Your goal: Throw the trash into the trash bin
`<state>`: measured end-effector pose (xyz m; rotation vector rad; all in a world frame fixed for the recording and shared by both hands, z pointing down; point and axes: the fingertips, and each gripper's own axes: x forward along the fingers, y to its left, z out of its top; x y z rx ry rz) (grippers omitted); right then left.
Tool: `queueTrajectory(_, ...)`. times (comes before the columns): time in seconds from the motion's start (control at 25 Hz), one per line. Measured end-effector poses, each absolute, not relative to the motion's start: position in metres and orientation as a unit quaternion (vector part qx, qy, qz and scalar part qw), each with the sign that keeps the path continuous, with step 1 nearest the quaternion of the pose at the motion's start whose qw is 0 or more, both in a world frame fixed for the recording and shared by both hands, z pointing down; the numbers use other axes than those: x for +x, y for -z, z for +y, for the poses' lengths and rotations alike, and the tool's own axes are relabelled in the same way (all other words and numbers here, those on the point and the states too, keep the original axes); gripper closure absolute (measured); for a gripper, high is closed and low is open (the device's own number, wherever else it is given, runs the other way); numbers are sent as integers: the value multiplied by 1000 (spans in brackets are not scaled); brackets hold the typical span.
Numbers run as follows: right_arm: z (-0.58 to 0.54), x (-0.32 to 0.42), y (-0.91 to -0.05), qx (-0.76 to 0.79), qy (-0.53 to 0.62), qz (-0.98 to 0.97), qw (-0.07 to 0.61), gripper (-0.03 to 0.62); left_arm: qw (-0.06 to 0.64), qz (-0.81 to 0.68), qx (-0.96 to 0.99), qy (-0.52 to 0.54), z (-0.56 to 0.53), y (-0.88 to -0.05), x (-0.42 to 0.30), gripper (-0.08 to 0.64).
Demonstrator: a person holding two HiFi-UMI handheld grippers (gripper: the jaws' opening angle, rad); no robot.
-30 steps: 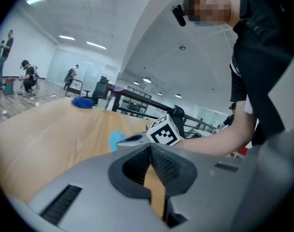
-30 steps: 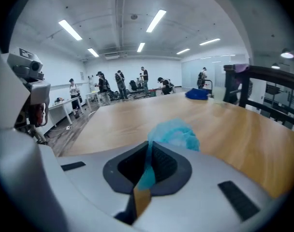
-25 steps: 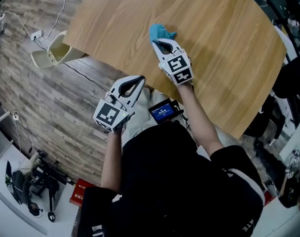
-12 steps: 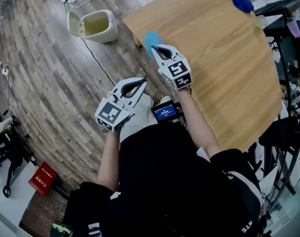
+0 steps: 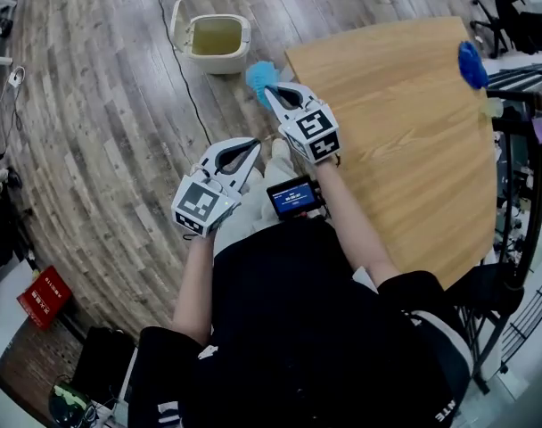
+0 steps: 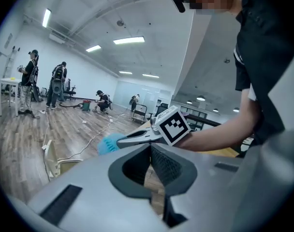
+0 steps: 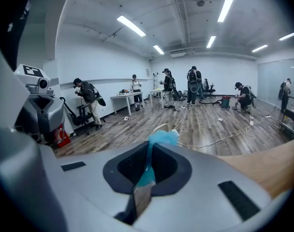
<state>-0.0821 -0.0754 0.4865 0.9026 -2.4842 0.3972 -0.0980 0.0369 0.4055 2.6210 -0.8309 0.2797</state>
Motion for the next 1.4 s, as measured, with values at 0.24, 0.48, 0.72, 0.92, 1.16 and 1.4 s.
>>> queueTrajectory(0.24, -132, -120, -499, 304, -154, -910, 234, 594, 223, -326, 914, -89, -14, -421, -129, 552)
queueTrajectory(0.48, -219, -147, -532, 290, -176, -912, 230, 594, 226, -335, 908, -109, -101, -436, -148, 552)
queueTrajectory(0.72, -306, -178, -543, 287, -208, -905, 237, 594, 262, -326, 903, -96, -202, -431, -180, 552)
queueTrajectory(0.92, -340, -185, -570, 276, -223, -903, 241, 594, 257, -313, 903, -142, -231, -459, -175, 552)
queueTrajectory(1.16, -361, -201, -617, 274, -239, -895, 259, 594, 279, -313, 895, -152, -250, -498, -197, 552)
queueTrajectory(1.4, -353, -219, -689, 267, -268, -881, 286, 594, 297, -287, 895, -169, -265, -553, -224, 552)
